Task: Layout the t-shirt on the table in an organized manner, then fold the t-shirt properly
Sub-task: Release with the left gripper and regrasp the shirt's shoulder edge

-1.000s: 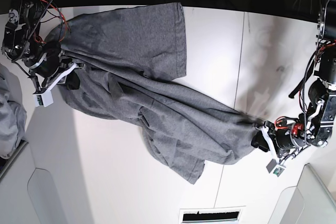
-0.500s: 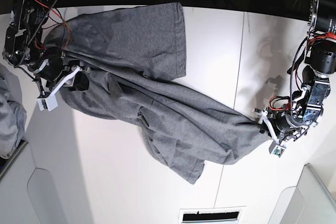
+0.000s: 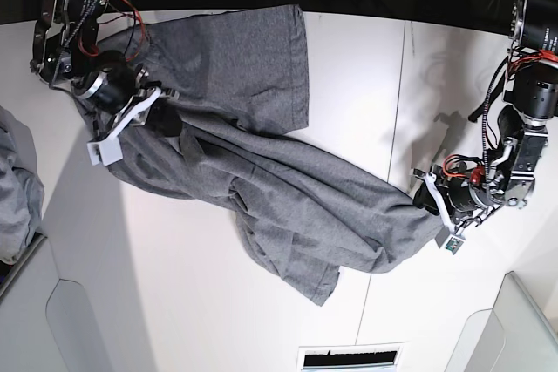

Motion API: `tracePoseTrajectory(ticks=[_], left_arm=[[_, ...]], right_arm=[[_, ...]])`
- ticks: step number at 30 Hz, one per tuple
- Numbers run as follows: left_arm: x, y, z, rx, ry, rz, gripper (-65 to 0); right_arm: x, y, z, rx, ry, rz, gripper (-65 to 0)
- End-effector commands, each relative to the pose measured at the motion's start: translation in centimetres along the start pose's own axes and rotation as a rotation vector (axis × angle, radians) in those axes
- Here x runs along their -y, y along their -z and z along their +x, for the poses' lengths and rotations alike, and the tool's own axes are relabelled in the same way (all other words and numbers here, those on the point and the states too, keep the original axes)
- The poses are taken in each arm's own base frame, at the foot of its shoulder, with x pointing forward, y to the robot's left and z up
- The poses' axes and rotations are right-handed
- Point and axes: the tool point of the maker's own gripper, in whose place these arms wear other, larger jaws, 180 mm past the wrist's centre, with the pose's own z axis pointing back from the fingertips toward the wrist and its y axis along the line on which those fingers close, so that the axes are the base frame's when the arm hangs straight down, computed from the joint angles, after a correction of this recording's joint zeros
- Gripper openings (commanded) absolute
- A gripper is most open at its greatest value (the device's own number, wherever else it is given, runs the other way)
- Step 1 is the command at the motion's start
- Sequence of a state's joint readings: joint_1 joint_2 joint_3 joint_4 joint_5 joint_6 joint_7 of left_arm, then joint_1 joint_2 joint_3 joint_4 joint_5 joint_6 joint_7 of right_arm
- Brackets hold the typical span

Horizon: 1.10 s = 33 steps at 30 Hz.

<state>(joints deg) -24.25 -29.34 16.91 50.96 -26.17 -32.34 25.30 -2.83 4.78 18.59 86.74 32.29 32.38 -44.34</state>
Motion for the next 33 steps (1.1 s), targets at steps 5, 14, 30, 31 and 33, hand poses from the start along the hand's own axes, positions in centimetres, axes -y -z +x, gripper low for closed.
tracePoseTrajectory(ticks=[5, 14, 30, 31, 33], left_arm=[[3.7, -4.3, 5.3, 0.168, 0.073, -0.198, -44.6], [18.7, -5.6, 1.4, 0.155, 0.108, -0.493, -44.4], [24.6, -0.6, -7.6, -0.041, -0.026, -0.490, -44.4], [24.1, -0.4, -8.8, -0.073, -0.027, -0.479, -44.4], [23.7, 0.0, -10.8, -0.130, -0.028, -0.463, -44.4]], right_arm=[[1.8, 0.1, 6.0, 0.124, -0.123, -0.126, -65.0], [6.9, 1.5, 13.0, 0.179, -0.139, -0.317, -47.0], [5.5, 8.1, 7.6, -0.099, -0.166, -0.142, -65.0], [5.4, 8.2, 7.6, -0.105, -0.177, -0.139, -65.0], [5.5, 8.1, 7.8, -0.102, -0.193, -0.144, -65.0]])
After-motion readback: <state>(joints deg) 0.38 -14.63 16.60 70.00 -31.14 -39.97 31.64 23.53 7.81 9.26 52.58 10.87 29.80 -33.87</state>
